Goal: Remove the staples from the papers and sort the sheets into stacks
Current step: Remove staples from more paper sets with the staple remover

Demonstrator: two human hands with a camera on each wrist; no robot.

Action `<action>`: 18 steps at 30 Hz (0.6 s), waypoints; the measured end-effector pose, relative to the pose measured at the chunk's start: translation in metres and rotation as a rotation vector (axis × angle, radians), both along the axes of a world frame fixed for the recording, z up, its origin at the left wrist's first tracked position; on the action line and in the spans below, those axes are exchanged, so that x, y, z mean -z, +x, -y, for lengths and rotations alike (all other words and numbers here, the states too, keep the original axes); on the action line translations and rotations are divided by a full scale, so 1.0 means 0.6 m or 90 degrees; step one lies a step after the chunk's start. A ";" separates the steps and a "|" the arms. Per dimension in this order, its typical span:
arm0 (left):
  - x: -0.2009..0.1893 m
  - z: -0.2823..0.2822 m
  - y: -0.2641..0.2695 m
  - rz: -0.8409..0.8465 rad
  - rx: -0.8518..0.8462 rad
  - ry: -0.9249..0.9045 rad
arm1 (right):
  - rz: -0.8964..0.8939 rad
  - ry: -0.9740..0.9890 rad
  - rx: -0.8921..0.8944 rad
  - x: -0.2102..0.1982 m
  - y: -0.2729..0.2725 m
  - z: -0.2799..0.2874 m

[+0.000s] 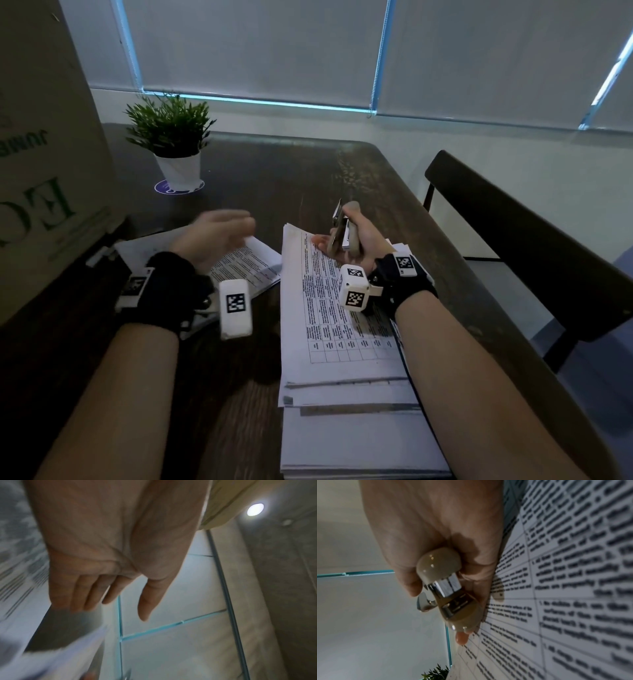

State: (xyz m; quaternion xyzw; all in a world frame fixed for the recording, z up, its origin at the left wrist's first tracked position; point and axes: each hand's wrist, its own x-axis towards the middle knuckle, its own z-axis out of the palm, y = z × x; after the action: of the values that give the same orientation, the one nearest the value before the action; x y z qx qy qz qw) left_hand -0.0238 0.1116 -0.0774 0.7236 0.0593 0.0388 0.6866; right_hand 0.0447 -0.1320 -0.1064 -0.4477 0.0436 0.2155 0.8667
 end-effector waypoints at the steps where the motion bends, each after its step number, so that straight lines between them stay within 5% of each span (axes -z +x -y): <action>1: 0.002 0.023 -0.002 -0.059 0.058 -0.052 | -0.001 0.000 0.002 -0.001 -0.001 0.001; 9: 0.042 0.092 0.001 -0.180 0.145 -0.025 | -0.010 -0.022 -0.002 -0.002 0.001 0.004; 14: 0.018 0.114 -0.021 -0.058 0.219 0.175 | 0.000 -0.030 -0.006 0.003 0.005 0.004; 18: 0.014 0.114 -0.024 0.082 0.157 0.285 | 0.005 -0.017 0.007 0.013 0.015 0.002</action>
State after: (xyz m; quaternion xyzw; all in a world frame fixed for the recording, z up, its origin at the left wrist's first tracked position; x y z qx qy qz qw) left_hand -0.0382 0.0430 -0.0859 0.8554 -0.0834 0.0131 0.5110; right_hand 0.0535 -0.1333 -0.1144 -0.4594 0.0458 0.2085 0.8622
